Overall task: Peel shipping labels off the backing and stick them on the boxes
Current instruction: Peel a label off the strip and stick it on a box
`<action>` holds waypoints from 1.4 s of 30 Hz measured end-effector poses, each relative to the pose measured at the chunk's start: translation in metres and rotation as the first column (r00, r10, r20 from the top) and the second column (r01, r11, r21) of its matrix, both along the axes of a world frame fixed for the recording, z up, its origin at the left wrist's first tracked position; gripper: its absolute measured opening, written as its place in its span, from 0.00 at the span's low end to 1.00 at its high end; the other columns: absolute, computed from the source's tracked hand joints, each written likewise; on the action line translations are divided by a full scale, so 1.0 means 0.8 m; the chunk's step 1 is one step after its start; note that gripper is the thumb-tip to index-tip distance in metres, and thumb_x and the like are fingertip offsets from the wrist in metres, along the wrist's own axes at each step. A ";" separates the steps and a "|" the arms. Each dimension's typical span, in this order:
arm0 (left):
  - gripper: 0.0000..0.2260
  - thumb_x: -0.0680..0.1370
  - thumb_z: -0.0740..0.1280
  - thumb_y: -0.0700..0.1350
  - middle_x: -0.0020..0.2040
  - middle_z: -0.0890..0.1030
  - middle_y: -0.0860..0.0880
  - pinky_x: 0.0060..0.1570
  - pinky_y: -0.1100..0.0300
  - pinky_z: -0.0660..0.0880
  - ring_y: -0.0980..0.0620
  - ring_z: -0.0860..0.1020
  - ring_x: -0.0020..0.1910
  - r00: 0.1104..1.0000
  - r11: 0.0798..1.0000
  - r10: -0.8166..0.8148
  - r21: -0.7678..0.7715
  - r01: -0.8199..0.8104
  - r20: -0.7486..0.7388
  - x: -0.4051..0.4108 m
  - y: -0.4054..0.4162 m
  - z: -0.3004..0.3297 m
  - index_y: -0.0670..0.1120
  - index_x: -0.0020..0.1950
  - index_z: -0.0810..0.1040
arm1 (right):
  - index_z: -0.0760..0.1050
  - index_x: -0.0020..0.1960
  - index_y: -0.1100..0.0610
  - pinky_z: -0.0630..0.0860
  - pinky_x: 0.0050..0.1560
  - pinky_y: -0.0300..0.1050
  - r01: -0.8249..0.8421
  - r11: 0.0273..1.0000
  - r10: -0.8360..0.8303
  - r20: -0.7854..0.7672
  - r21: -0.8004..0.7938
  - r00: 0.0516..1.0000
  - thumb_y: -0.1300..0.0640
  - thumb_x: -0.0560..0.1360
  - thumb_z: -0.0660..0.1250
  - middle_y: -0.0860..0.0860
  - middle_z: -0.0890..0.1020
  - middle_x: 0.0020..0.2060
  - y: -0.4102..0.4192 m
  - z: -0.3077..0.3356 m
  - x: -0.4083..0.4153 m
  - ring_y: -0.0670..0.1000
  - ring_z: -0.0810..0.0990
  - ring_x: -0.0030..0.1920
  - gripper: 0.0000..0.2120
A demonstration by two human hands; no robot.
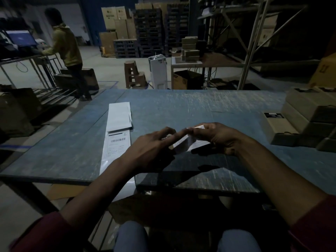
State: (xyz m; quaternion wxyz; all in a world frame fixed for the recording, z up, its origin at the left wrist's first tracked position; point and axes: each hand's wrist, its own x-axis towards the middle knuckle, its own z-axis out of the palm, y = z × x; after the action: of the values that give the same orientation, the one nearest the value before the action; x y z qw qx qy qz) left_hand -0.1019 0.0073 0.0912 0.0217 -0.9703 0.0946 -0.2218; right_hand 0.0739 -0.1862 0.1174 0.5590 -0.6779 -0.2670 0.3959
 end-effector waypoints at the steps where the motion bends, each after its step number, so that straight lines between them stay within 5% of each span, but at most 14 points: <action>1: 0.43 0.76 0.72 0.54 0.70 0.72 0.50 0.36 0.54 0.78 0.45 0.81 0.48 1.000 1.000 0.012 0.027 -0.011 -0.022 0.001 0.000 0.000 0.61 0.84 0.50 | 0.83 0.59 0.62 0.84 0.39 0.47 0.013 1.000 -0.013 0.000 0.008 1.000 0.50 0.69 0.80 0.56 0.88 0.49 0.000 -0.001 0.000 0.53 0.89 0.45 0.24; 3: 0.41 0.77 0.71 0.54 0.71 0.71 0.48 0.37 0.50 0.80 0.43 0.80 0.52 0.999 0.998 0.018 0.054 -0.016 -0.034 0.002 0.000 -0.003 0.61 0.84 0.51 | 0.83 0.58 0.60 0.84 0.42 0.49 -0.014 1.000 0.014 0.005 0.007 1.000 0.57 0.69 0.81 0.57 0.87 0.47 -0.002 -0.003 0.006 0.53 0.88 0.46 0.20; 8: 0.34 0.79 0.67 0.54 0.72 0.71 0.47 0.36 0.49 0.81 0.43 0.79 0.54 1.000 0.992 0.003 0.124 -0.004 0.002 0.000 0.002 -0.008 0.63 0.82 0.57 | 0.79 0.62 0.59 0.85 0.42 0.50 -0.133 0.991 0.133 0.023 -0.022 0.991 0.68 0.56 0.86 0.61 0.86 0.51 -0.010 -0.004 0.016 0.62 0.87 0.51 0.36; 11: 0.27 0.81 0.66 0.52 0.73 0.71 0.44 0.34 0.49 0.81 0.42 0.79 0.56 0.998 0.984 -0.046 0.173 0.038 0.043 -0.005 0.000 -0.011 0.67 0.79 0.63 | 0.77 0.65 0.60 0.84 0.38 0.45 -0.143 0.989 0.144 0.044 -0.031 0.989 0.77 0.61 0.80 0.60 0.84 0.54 -0.015 -0.001 0.016 0.57 0.87 0.52 0.35; 14: 0.26 0.81 0.69 0.47 0.76 0.70 0.43 0.44 0.48 0.82 0.41 0.76 0.64 0.990 0.980 -0.116 0.174 0.100 0.085 -0.006 0.004 -0.008 0.67 0.76 0.69 | 0.78 0.66 0.55 0.85 0.45 0.49 -0.171 0.985 0.173 0.094 -0.027 0.981 0.81 0.62 0.77 0.58 0.82 0.59 -0.019 -0.002 0.015 0.58 0.85 0.58 0.38; 16: 0.23 0.79 0.72 0.46 0.78 0.69 0.42 0.55 0.46 0.80 0.41 0.73 0.69 0.977 0.977 -0.188 0.119 0.177 0.096 -0.007 0.008 -0.008 0.64 0.72 0.77 | 0.79 0.65 0.54 0.86 0.52 0.56 -0.152 0.988 0.145 0.168 0.027 0.975 0.80 0.61 0.79 0.56 0.81 0.63 -0.022 -0.003 0.014 0.58 0.82 0.62 0.38; 18: 0.22 0.76 0.77 0.50 0.78 0.68 0.43 0.62 0.46 0.78 0.43 0.71 0.73 0.970 0.970 -0.211 -0.096 0.223 0.121 -0.012 0.011 -0.007 0.58 0.70 0.80 | 0.80 0.64 0.55 0.86 0.52 0.55 -0.117 0.986 0.087 0.238 0.116 0.967 0.79 0.60 0.79 0.53 0.81 0.64 -0.022 -0.002 0.015 0.55 0.82 0.62 0.37; 21: 0.40 0.70 0.81 0.60 0.77 0.68 0.47 0.69 0.46 0.74 0.50 0.68 0.76 0.978 0.895 -0.037 -0.429 0.125 0.206 -0.015 0.015 0.001 0.55 0.78 0.71 | 0.80 0.62 0.55 0.85 0.52 0.53 -0.098 0.970 0.036 0.270 0.221 0.962 0.79 0.59 0.80 0.51 0.82 0.64 -0.018 -0.003 0.015 0.51 0.83 0.62 0.36; 23: 0.46 0.66 0.80 0.65 0.76 0.70 0.51 0.73 0.50 0.70 0.54 0.68 0.76 0.984 0.781 0.123 -0.625 -0.014 0.132 -0.005 0.022 0.006 0.60 0.80 0.65 | 0.80 0.62 0.55 0.85 0.54 0.53 -0.101 0.960 0.020 0.294 0.263 0.955 0.78 0.59 0.81 0.51 0.82 0.65 -0.012 -0.007 0.014 0.51 0.82 0.64 0.37; 26: 0.50 0.60 0.83 0.66 0.73 0.75 0.54 0.73 0.49 0.72 0.56 0.73 0.72 0.995 0.557 0.084 -0.825 -0.094 -0.056 0.009 0.039 0.005 0.60 0.79 0.68 | 0.79 0.64 0.53 0.85 0.55 0.52 -0.125 0.948 0.023 0.328 0.294 0.944 0.77 0.60 0.81 0.49 0.80 0.67 0.000 -0.010 0.014 0.50 0.81 0.67 0.38; 30: 0.42 0.60 0.86 0.58 0.62 0.80 0.56 0.65 0.47 0.78 0.56 0.79 0.64 0.997 0.630 0.078 -0.775 -0.047 0.002 0.011 0.060 -0.002 0.52 0.72 0.77 | 0.71 0.73 0.40 0.81 0.60 0.46 -0.170 0.977 0.093 0.461 0.130 0.882 0.68 0.63 0.84 0.44 0.78 0.68 0.010 -0.002 0.016 0.44 0.78 0.67 0.47; 36: 0.42 0.60 0.86 0.57 0.60 0.79 0.56 0.62 0.48 0.79 0.55 0.80 0.62 0.997 0.666 0.061 -0.746 -0.002 0.052 0.013 0.086 -0.003 0.50 0.71 0.78 | 0.72 0.73 0.39 0.75 0.62 0.37 -0.164 0.978 0.198 0.811 -0.128 0.551 0.50 0.62 0.87 0.33 0.76 0.67 0.041 0.014 0.022 0.32 0.72 0.67 0.44; 42: 0.47 0.63 0.84 0.60 0.69 0.72 0.58 0.59 0.65 0.73 0.62 0.71 0.68 0.971 0.631 0.230 -0.770 -0.097 0.067 0.013 0.135 -0.007 0.63 0.78 0.67 | 0.74 0.71 0.41 0.76 0.52 0.25 -0.112 0.994 0.059 0.820 0.006 0.569 0.55 0.60 0.88 0.33 0.78 0.61 0.088 0.019 0.031 0.26 0.76 0.59 0.44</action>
State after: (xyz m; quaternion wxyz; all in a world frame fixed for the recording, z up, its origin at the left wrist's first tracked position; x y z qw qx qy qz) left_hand -0.0916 0.1151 0.0857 -0.3602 -0.8728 -0.0979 -0.3145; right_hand 0.0987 -0.1159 0.1324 0.3720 -0.7540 -0.5385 0.0568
